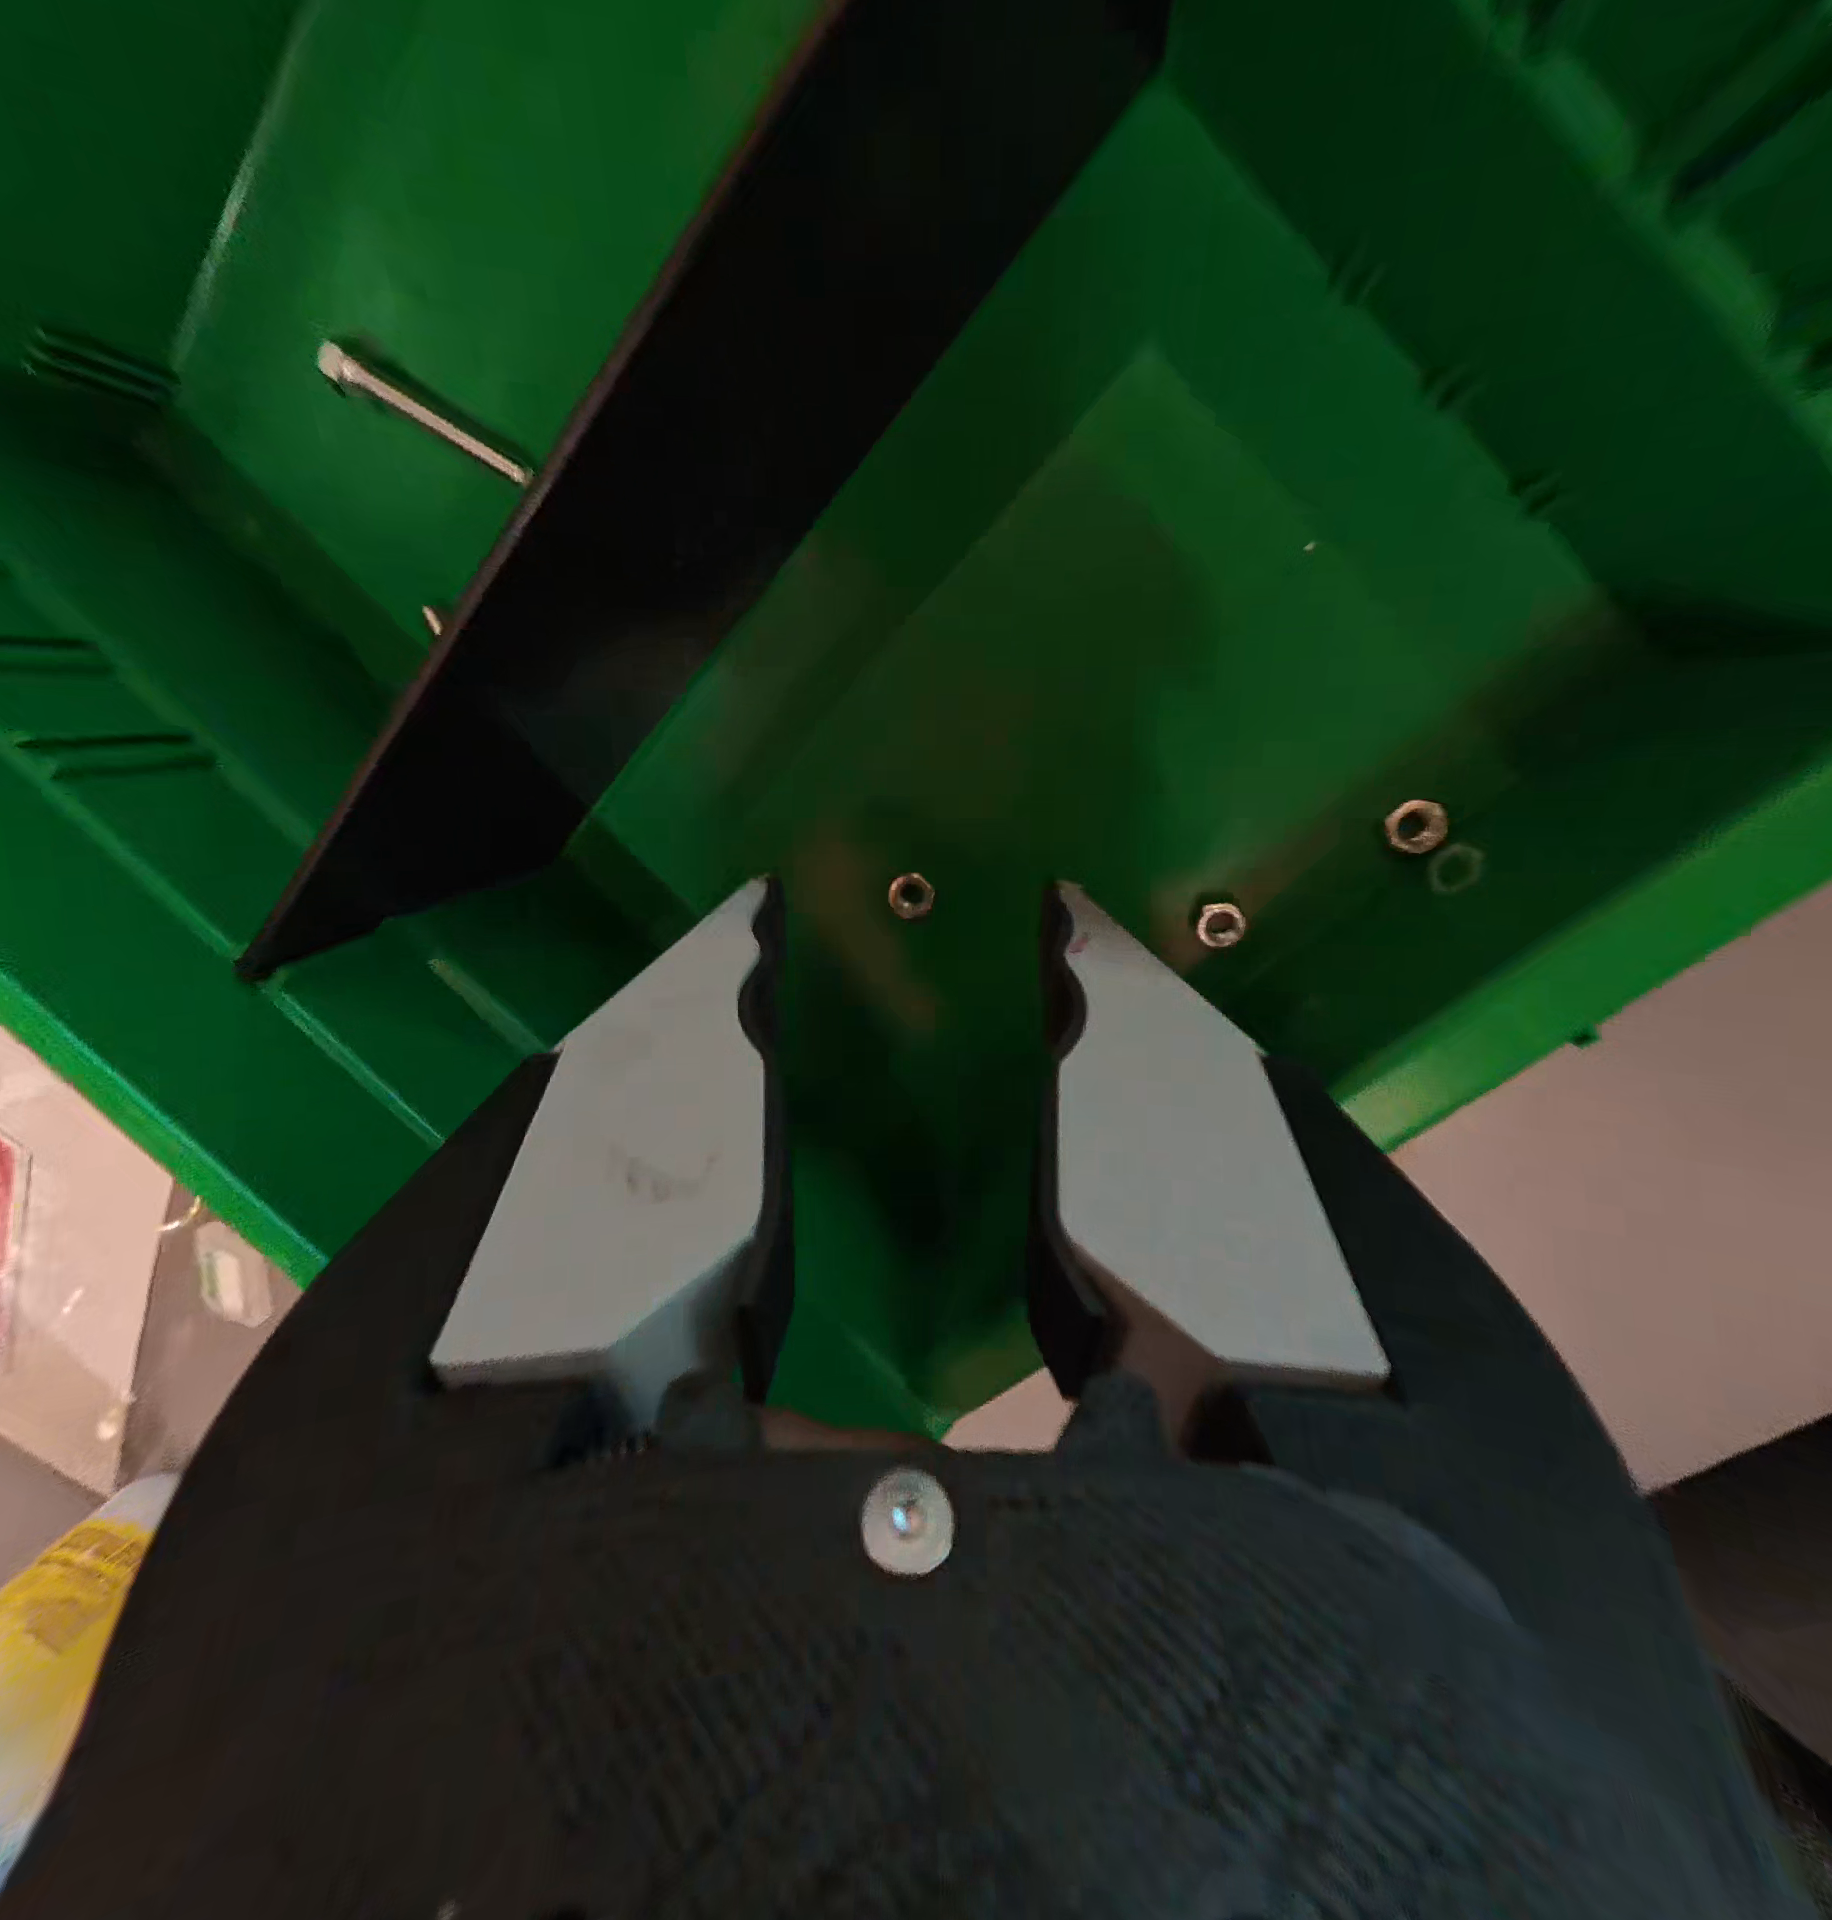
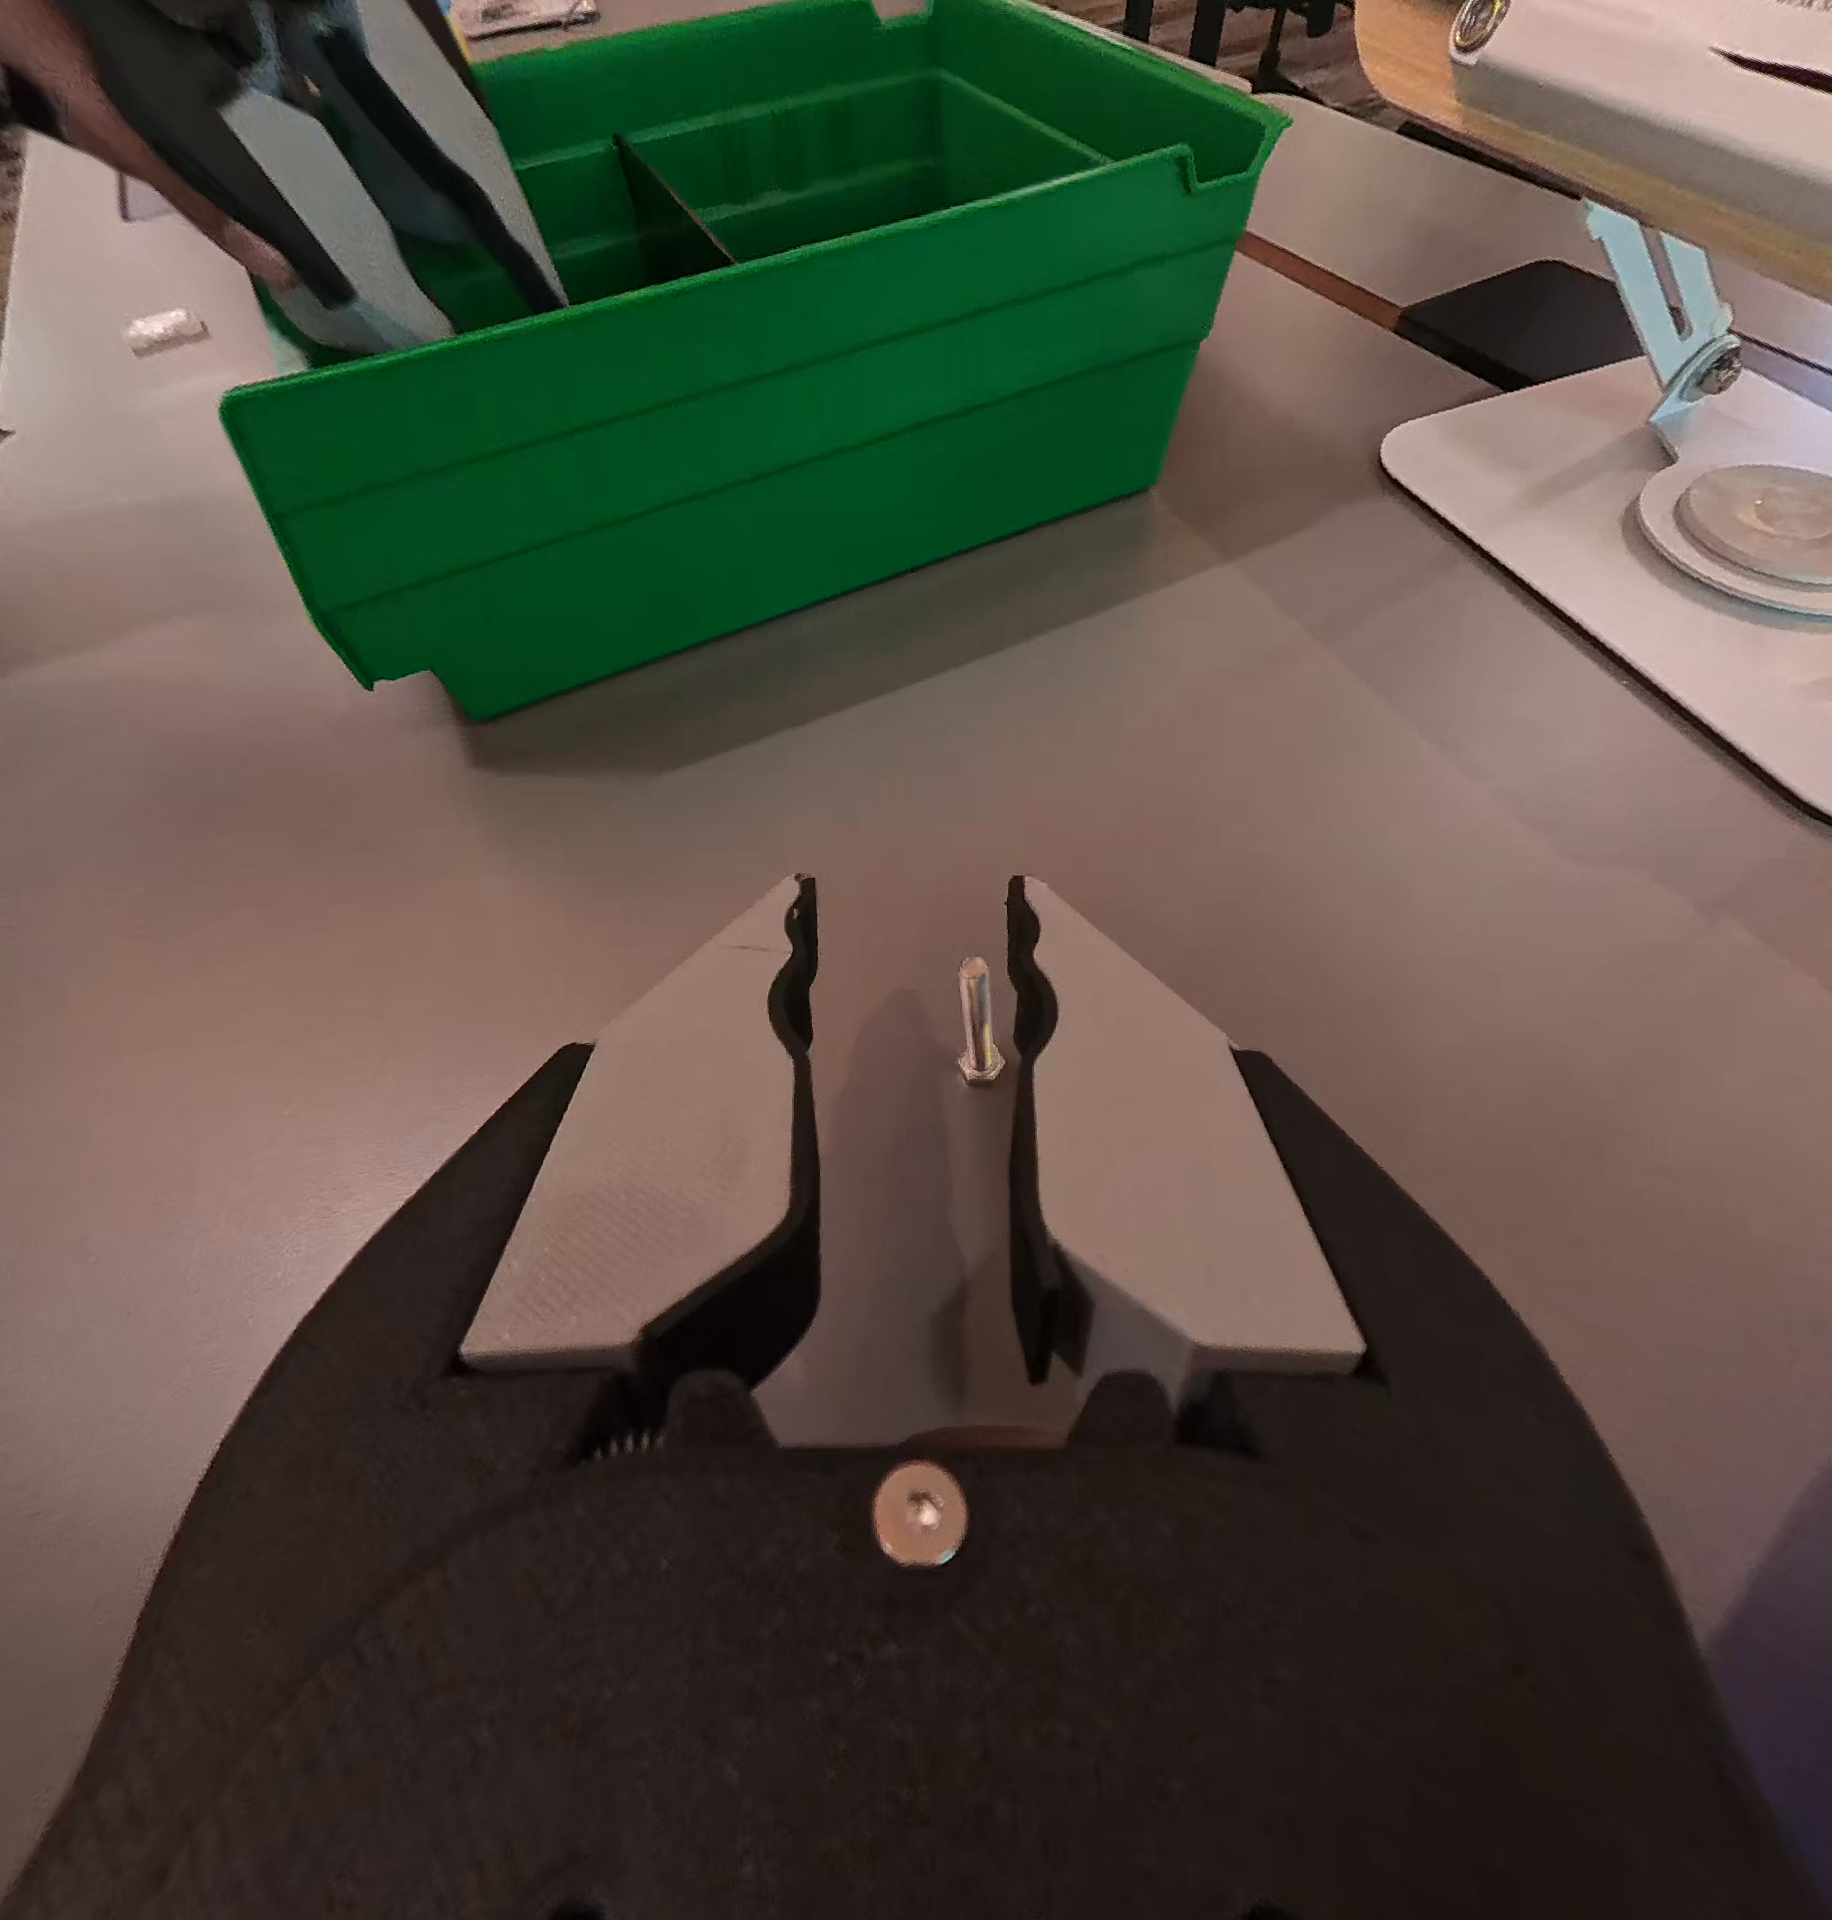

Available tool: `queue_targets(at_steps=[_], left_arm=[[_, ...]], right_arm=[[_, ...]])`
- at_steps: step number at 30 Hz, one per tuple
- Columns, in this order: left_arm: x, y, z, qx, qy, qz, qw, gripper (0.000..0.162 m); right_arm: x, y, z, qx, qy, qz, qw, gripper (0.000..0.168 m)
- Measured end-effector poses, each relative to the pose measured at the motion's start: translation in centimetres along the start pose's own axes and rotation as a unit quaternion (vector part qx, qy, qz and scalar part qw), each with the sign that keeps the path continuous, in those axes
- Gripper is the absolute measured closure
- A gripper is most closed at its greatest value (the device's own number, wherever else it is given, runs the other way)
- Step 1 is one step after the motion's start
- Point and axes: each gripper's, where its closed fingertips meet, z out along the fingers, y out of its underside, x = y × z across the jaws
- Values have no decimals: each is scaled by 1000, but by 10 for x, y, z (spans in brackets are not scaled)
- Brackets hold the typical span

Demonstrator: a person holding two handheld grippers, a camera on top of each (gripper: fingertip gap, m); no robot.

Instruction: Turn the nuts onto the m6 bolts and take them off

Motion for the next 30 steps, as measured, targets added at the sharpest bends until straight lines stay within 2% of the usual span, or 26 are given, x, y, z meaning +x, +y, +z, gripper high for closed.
queue_targets(at_steps=[1, 3, 7, 14, 16, 18, 25, 30], left_arm=[[-4, 3, 4, -18, -7, 2, 1000, 115], [-11, 11, 9, -60, -33, 17, 997, 116], [-14, 16, 17, -98, -51, 51, 993, 115], [-7, 12, 22, -110, 14, 27, 993, 126], [0, 13, 23, -118, 51, 22, 991, 140], [3, 13, 23, -124, 73, 22, 989, 147], [4, 13, 23, -122, 74, 47, 989, 151], [4, 13, 22, -104, 39, 71, 991, 153]], right_arm=[[-1, 0, 0, 1, -2, 0, 1000, 135], [-2, -1, -1, 1, -6, 1, 1000, 135], [-8, -3, -2, 4, -13, -4, 1000, 135], [-13, -5, -3, 4, -16, -16, 1000, 135], [-13, -6, -3, 6, -18, -13, 1000, 135], [-13, -7, -4, 8, -19, -11, 1000, 136], [-10, -10, -8, 18, -21, 1, 1000, 136], [-10, -13, -10, 22, -19, -3, 1000, 137]])
